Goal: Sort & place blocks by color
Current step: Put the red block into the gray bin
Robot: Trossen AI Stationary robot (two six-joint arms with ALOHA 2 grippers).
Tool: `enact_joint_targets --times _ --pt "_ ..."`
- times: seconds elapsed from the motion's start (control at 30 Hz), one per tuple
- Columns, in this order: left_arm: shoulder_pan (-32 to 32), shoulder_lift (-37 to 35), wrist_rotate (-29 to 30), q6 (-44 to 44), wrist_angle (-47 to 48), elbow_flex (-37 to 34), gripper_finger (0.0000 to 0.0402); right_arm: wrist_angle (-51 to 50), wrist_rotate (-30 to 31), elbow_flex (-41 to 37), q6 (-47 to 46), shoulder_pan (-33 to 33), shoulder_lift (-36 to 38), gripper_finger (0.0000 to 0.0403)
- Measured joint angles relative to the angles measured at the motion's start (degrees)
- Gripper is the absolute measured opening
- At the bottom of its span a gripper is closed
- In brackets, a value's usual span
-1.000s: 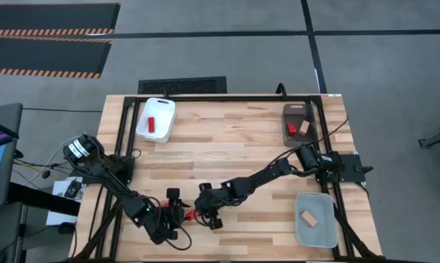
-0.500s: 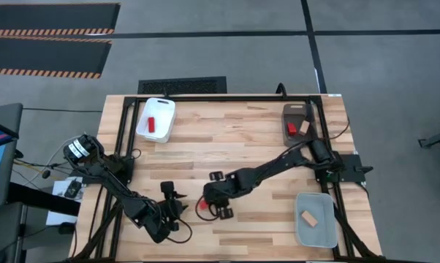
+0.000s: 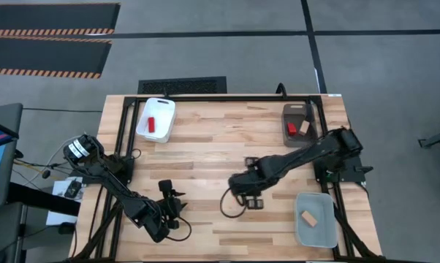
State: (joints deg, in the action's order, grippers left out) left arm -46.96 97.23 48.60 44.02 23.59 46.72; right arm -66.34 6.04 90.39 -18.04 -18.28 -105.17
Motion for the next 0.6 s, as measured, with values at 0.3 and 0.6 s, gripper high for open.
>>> enact_joint_targets --times 0.3,0.6 --pt "0.3 0.0 1.5 -3.7 0.7 0.0 0.0173 -23.9 -0.7 -0.7 -26.0 -9.1 6.5 0.0129" --pt "1.4 0.0 1.6 -1.9 3.6 0.0 0.0173 -23.1 -9.3 -11.3 -48.1 -21.3 16.8 0.0133"
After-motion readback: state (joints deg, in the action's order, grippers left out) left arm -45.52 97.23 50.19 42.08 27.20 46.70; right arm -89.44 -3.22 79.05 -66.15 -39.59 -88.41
